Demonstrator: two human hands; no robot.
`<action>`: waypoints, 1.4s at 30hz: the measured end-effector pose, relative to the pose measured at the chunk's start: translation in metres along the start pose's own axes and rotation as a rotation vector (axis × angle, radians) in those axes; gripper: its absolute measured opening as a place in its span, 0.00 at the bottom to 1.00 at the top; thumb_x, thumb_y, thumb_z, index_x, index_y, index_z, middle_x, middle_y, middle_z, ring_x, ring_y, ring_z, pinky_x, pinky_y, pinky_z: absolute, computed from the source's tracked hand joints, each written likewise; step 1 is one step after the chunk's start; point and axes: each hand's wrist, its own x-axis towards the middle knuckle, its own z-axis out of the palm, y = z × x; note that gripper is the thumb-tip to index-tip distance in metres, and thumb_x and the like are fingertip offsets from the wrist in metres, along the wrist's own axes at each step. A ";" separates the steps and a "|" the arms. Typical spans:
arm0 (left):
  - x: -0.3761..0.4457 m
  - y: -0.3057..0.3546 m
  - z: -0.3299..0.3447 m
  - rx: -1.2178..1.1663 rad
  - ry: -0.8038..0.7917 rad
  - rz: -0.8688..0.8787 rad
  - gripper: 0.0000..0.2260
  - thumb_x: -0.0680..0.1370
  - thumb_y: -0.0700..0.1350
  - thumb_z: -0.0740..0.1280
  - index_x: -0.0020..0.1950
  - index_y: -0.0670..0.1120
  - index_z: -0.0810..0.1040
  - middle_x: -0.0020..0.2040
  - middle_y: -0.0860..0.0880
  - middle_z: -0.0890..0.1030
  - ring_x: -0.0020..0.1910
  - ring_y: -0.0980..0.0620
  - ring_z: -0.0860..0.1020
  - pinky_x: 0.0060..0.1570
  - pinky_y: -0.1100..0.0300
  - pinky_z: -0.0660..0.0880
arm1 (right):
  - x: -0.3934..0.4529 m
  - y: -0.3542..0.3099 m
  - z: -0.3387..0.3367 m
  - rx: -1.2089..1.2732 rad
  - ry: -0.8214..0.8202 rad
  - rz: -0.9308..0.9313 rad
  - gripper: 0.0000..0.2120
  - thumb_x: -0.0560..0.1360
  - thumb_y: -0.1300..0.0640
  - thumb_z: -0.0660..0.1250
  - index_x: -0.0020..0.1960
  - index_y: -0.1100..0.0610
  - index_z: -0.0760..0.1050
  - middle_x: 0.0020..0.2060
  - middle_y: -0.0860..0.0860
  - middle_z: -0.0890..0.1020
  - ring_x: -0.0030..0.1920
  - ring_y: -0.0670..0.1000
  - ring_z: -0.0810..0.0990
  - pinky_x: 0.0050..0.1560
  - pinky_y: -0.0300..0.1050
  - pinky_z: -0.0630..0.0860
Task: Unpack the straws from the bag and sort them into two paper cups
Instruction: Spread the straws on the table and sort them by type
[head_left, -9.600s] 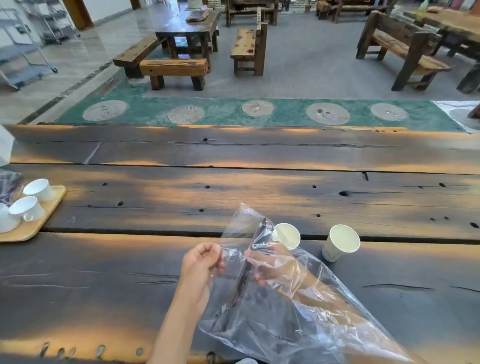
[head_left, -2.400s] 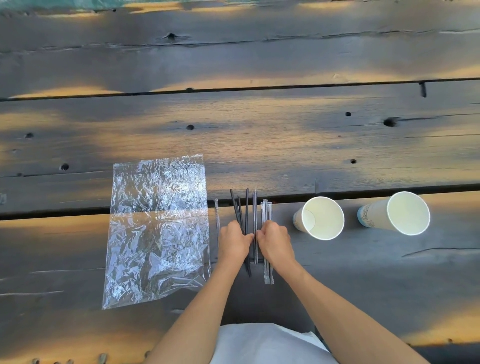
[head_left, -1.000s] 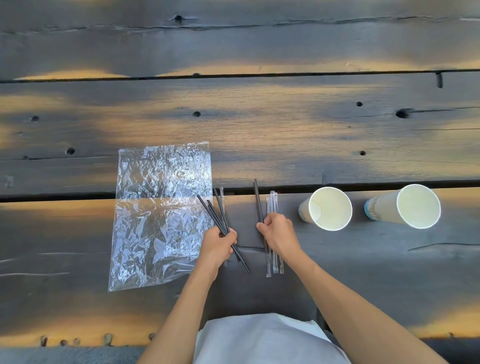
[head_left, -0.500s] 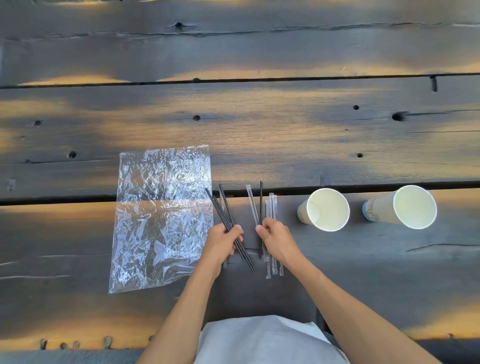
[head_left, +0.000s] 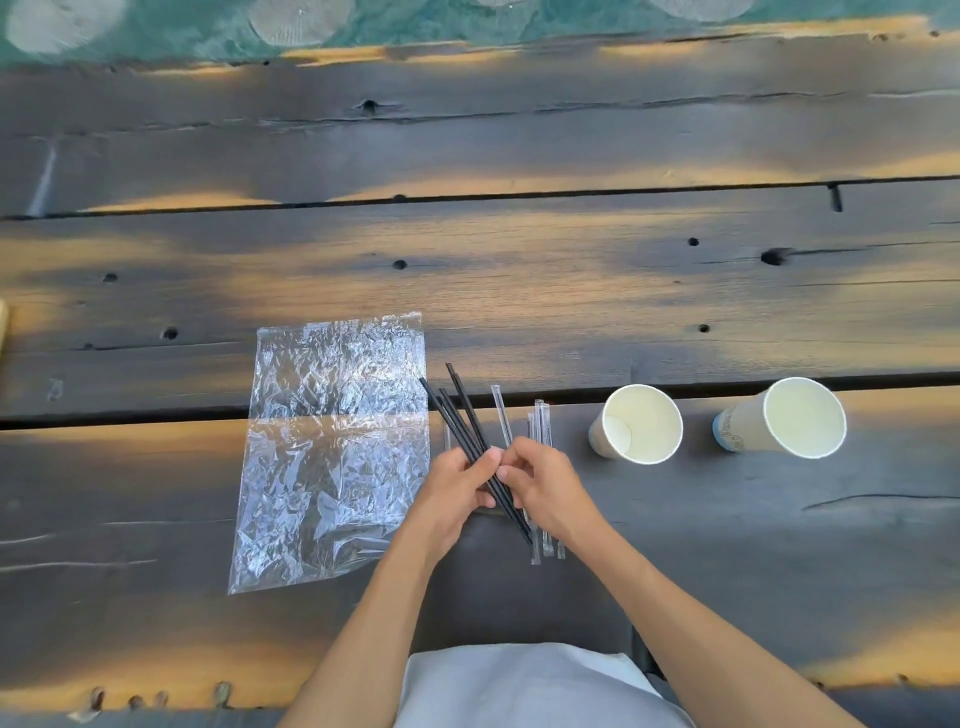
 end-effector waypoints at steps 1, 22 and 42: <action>-0.003 0.001 0.000 0.030 0.004 0.014 0.14 0.82 0.47 0.67 0.56 0.35 0.78 0.46 0.42 0.86 0.40 0.50 0.82 0.35 0.59 0.74 | -0.004 -0.001 -0.002 -0.002 -0.010 -0.005 0.07 0.79 0.61 0.65 0.41 0.56 0.74 0.26 0.45 0.75 0.26 0.41 0.71 0.30 0.35 0.68; -0.059 0.023 0.071 0.765 -0.185 0.442 0.08 0.84 0.56 0.55 0.49 0.59 0.72 0.39 0.56 0.77 0.38 0.58 0.76 0.39 0.62 0.72 | -0.053 -0.030 -0.089 0.357 0.052 -0.064 0.12 0.77 0.54 0.67 0.43 0.63 0.76 0.26 0.57 0.80 0.25 0.51 0.76 0.34 0.41 0.74; -0.030 -0.032 0.077 0.631 0.214 0.217 0.28 0.80 0.57 0.66 0.77 0.50 0.64 0.77 0.50 0.66 0.75 0.51 0.65 0.73 0.49 0.64 | -0.056 0.014 -0.180 0.508 0.478 -0.047 0.04 0.77 0.61 0.68 0.43 0.56 0.80 0.32 0.51 0.83 0.31 0.47 0.80 0.34 0.36 0.79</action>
